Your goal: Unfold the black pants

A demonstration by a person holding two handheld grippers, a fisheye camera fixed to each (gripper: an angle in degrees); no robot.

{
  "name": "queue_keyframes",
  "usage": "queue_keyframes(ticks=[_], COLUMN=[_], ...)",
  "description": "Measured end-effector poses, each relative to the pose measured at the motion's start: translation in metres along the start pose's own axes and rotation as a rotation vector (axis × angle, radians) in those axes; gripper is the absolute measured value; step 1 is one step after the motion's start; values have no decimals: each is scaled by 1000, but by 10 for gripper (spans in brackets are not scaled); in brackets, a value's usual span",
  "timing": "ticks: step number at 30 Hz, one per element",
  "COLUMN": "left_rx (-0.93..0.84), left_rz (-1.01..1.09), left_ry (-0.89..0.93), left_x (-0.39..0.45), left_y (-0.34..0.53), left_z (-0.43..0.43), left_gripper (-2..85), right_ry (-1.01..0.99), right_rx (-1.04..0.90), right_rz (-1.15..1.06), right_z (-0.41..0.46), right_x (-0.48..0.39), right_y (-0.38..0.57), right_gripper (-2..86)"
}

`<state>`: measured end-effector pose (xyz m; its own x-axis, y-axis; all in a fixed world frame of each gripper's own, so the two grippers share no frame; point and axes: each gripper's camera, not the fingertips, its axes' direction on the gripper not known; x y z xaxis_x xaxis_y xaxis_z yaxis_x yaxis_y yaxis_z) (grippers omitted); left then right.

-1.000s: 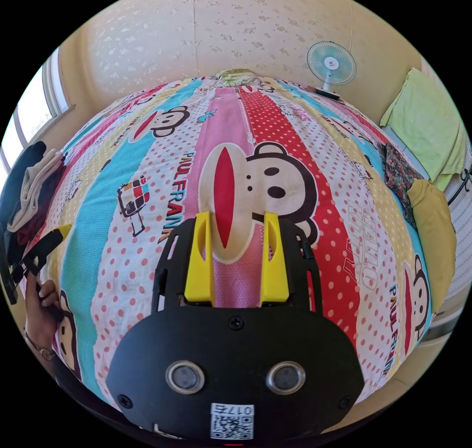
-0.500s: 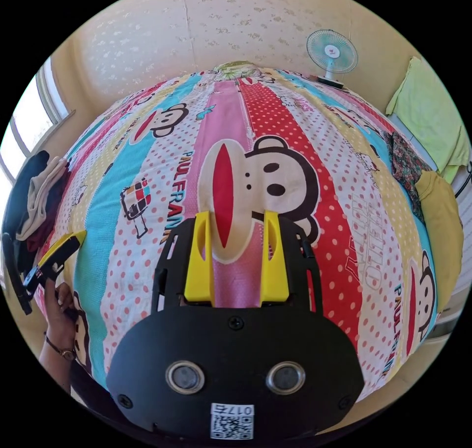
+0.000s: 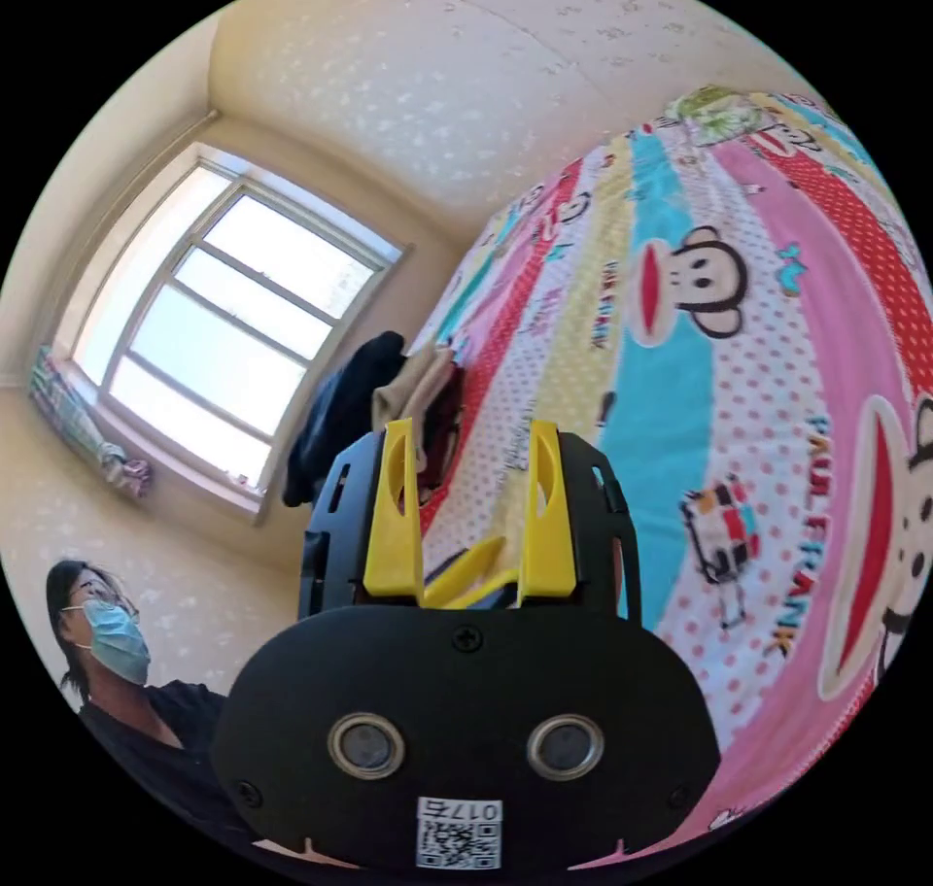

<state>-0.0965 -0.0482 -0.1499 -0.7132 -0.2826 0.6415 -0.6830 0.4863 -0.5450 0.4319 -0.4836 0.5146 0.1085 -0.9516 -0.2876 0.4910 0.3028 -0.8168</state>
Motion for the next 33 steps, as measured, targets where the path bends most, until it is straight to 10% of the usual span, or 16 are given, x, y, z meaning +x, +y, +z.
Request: queue_keyframes(ticks=[7, 14, 21, 33], left_rx=[43, 352, 471, 514], left_rz=[94, -87, -40, -20], left_ry=[295, 119, 455, 488], left_x=[2, -70, -100, -59], left_y=[39, 69, 57, 48], left_z=[-109, -261, -288, -295], left_gripper=[80, 84, 32, -10], right_ry=[-256, -129, -798, -901], right_rx=[-199, -429, -65, 562], right_rz=[-202, -218, 129, -30], right_z=[142, 248, 173, -174], right_x=[-105, -151, -98, -14], right_y=[-70, -92, -165, -93], right_gripper=[171, 130, 46, 23])
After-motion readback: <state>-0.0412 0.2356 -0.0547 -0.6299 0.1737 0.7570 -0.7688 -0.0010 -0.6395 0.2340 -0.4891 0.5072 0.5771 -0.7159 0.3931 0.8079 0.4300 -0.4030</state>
